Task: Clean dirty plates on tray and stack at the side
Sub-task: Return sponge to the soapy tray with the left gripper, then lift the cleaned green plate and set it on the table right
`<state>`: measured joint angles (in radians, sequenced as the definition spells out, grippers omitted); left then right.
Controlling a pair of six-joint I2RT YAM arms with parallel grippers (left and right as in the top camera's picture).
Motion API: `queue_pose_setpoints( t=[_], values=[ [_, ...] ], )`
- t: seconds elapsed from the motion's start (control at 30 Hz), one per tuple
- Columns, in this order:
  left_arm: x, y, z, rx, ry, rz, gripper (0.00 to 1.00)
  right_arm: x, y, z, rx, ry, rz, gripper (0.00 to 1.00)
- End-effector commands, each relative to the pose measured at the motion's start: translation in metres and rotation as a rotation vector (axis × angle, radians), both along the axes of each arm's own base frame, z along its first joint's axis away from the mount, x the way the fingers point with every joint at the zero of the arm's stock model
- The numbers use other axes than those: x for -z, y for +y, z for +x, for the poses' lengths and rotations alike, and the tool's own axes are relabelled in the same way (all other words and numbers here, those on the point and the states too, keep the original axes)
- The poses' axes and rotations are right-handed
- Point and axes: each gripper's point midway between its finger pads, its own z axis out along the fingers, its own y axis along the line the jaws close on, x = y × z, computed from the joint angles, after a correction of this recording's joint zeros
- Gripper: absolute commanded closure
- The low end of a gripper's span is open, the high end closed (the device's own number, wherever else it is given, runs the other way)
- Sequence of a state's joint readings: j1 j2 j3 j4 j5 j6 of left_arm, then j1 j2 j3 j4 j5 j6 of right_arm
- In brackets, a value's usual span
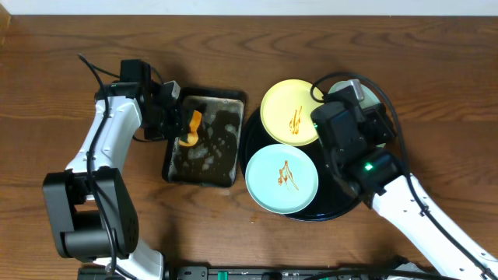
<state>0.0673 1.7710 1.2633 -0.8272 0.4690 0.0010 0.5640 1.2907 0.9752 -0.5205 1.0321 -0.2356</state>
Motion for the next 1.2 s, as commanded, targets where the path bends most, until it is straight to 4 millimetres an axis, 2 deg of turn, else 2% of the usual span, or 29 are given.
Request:
queue_pose_setpoints(
  t=[0.0,0.1,0.4,0.6,0.73,0.93,1.03,1.17],
  values=[
    [-0.004,-0.003,-0.001,0.020,-0.016,-0.014,0.93,0.002,-0.010,0.007,0.068,-0.070,0.233,0.99],
    [-0.004,-0.003,-0.002,0.019,-0.015,-0.014,0.93,0.017,-0.025,0.012,0.123,-0.056,0.386,0.99],
    [-0.004,-0.006,-0.001,-0.016,-0.001,-0.014,0.93,0.044,-0.116,0.007,0.432,-0.117,0.734,0.99],
    [0.003,-0.010,-0.003,0.035,-0.001,0.111,0.93,0.074,-0.160,0.000,0.560,-0.090,0.960,0.99],
    [0.005,-0.021,-0.005,0.075,-0.005,0.144,0.93,0.101,-0.187,-0.008,0.657,-0.055,1.023,0.99],
    [0.008,-0.020,-0.006,0.084,-0.004,0.211,0.93,0.144,-0.223,-0.019,0.799,-0.015,1.054,0.99],
    [0.008,-0.021,-0.006,0.082,-0.003,0.210,0.93,0.164,-0.233,-0.021,0.832,0.003,1.106,0.99],
    [0.008,-0.021,-0.007,0.082,-0.003,0.210,0.93,0.177,-0.246,-0.026,0.873,-0.001,1.122,0.99]
  ],
)
